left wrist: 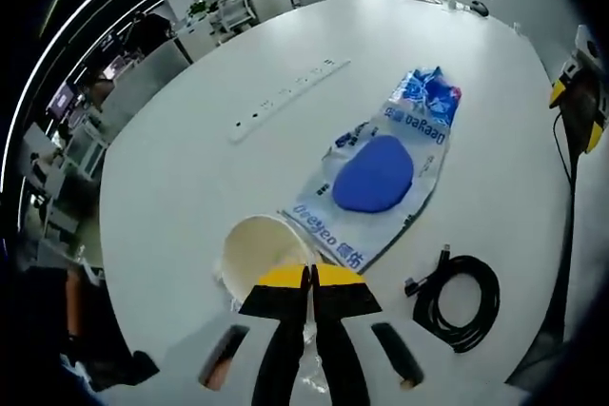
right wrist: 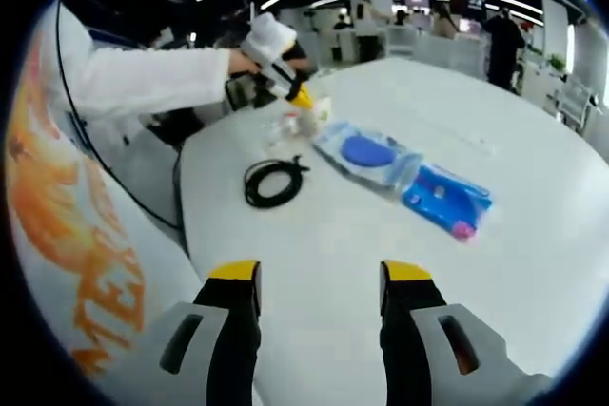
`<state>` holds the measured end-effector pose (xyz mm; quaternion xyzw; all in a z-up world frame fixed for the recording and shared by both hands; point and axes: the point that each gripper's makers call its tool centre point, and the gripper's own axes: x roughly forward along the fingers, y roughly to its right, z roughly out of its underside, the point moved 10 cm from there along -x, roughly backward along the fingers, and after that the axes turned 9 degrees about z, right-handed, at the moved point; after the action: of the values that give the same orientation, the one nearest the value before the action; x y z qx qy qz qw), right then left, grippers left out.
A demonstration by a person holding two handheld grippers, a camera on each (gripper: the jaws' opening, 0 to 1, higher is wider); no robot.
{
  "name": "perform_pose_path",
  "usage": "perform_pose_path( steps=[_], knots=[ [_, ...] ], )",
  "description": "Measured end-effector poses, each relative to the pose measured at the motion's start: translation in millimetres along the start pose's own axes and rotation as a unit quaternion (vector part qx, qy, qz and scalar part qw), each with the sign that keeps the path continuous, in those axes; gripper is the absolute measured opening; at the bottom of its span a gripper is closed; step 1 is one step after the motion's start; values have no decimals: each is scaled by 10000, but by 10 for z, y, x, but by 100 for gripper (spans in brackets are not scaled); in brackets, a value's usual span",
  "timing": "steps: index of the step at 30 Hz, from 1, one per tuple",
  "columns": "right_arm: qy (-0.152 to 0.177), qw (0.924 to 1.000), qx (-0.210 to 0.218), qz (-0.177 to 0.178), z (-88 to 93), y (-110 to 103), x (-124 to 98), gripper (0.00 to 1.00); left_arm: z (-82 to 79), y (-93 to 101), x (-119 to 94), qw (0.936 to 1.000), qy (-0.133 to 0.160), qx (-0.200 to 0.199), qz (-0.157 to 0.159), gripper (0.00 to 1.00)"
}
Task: Arrange the tabletop items into an orderly group along one side of the table until the central work area is clear of visible clutter.
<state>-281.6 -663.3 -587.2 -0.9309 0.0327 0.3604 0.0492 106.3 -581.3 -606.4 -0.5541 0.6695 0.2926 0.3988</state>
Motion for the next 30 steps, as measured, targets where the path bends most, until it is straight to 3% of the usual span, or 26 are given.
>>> perform_pose_path(
  steps=[18,30],
  knots=[
    [-107,9999,-56,-104,-1,-21,61,49,55,-43,-6,9999,-8,-130,-114,1],
    [-155,9998,-63,-140,24,-41,89,49,88,-52,-60,9996,26,-165,-220,19]
  ],
)
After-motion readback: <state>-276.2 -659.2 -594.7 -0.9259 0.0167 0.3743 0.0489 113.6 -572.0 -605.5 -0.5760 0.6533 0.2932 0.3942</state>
